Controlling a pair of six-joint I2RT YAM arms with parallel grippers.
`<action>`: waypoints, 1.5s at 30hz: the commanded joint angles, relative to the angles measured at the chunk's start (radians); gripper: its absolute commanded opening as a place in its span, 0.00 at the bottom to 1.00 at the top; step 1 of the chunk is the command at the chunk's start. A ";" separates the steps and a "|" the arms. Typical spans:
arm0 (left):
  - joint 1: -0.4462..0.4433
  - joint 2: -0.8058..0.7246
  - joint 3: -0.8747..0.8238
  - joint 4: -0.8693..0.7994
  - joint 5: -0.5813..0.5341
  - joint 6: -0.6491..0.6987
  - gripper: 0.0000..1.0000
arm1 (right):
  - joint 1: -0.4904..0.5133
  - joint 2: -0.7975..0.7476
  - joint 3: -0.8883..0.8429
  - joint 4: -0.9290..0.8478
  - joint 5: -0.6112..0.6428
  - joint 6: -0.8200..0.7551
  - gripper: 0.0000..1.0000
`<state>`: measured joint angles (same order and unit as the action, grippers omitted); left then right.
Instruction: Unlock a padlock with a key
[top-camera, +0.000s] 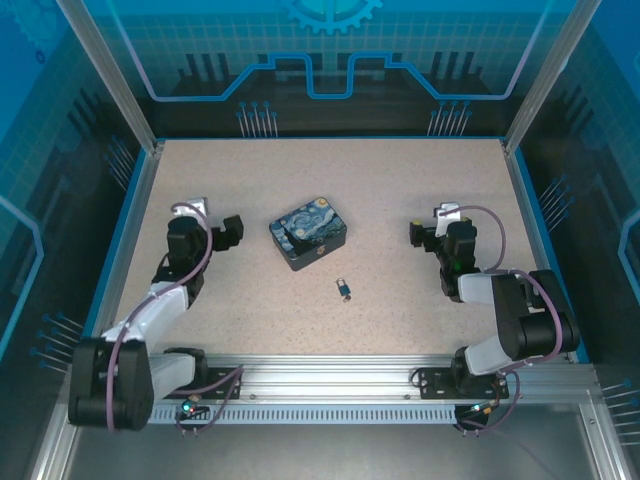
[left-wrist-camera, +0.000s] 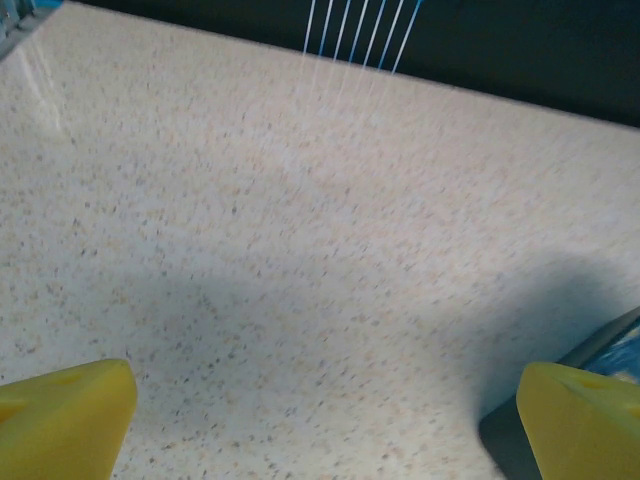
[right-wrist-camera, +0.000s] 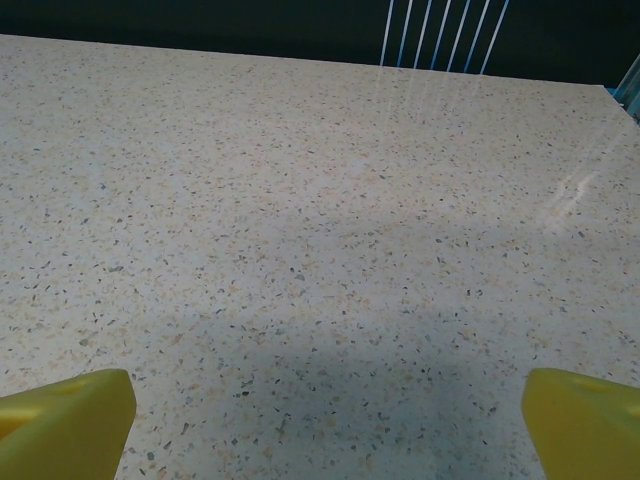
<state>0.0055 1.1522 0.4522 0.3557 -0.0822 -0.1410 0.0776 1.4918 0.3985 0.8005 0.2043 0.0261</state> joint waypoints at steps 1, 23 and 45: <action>0.008 0.052 -0.046 0.253 -0.034 0.078 0.99 | 0.000 0.007 0.008 -0.003 0.017 0.010 1.00; 0.013 0.396 -0.066 0.549 0.059 0.129 0.99 | 0.001 0.007 0.008 -0.004 0.018 0.010 1.00; 0.011 0.399 -0.069 0.563 0.057 0.130 0.99 | 0.012 0.010 0.014 -0.012 0.024 -0.001 1.00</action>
